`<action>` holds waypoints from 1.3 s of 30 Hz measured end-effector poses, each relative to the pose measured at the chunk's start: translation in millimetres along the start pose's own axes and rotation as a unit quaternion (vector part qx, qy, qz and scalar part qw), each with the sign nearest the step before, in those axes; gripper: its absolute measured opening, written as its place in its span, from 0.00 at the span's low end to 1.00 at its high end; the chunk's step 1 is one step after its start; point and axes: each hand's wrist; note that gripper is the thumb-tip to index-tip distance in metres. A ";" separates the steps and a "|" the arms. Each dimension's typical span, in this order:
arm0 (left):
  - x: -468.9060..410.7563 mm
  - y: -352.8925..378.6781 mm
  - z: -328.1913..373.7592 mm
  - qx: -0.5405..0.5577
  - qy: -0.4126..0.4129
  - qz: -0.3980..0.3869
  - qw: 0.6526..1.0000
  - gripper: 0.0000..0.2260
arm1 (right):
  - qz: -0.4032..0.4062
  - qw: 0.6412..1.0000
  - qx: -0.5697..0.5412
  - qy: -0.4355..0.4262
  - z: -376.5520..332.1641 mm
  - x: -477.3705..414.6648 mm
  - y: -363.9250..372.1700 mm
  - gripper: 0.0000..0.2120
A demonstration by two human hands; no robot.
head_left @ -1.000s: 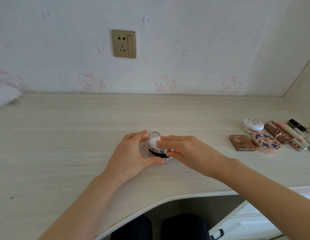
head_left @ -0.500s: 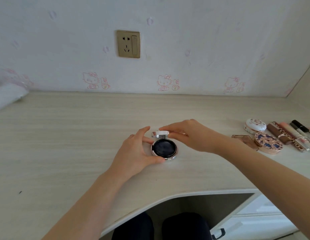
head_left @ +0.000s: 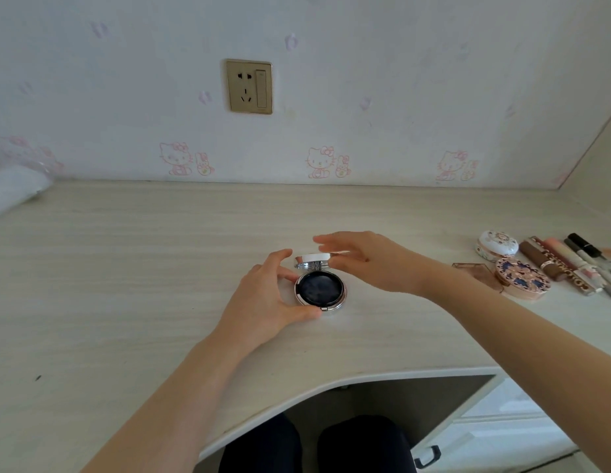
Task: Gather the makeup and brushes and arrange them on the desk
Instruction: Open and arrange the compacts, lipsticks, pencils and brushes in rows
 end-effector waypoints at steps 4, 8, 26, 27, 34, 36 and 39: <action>0.5 2.3 0.9 0.015 -0.014 0.005 1.000 0.45 | 0.124 0.984 -0.110 0.058 11.4 10.5 16.7 0.21; 0.7 4.5 -0.4 0.011 -0.016 0.011 1.000 0.40 | 0.187 0.971 -0.114 0.099 24.3 27.2 46.8 0.22; 4.8 12.0 -11.2 -0.093 0.073 0.014 0.993 0.20 | 0.228 0.973 0.037 0.020 27.5 15.7 79.3 0.20; 2.1 11.2 -12.2 -0.103 0.073 0.011 0.992 0.21 | 0.229 0.973 0.040 0.014 26.1 12.9 78.9 0.19; -34.0 -3.6 -30.4 -0.132 0.069 0.000 0.989 0.20 | 0.203 0.977 0.062 -0.014 20.6 -29.3 75.6 0.16; -44.5 -6.2 -38.0 -0.134 0.072 0.012 0.988 0.19 | 0.191 0.979 0.064 -0.014 18.8 -46.2 72.3 0.16; -59.7 -8.9 -50.6 -0.146 0.076 0.025 0.986 0.20 | 0.173 0.983 0.057 -0.017 18.2 -73.2 67.2 0.16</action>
Point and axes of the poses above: each hand's wrist, its own x-axis away from the middle knuckle, its own y-axis out of the palm, z = x × y, and after that the axes turned 10 degrees about y, right-handed
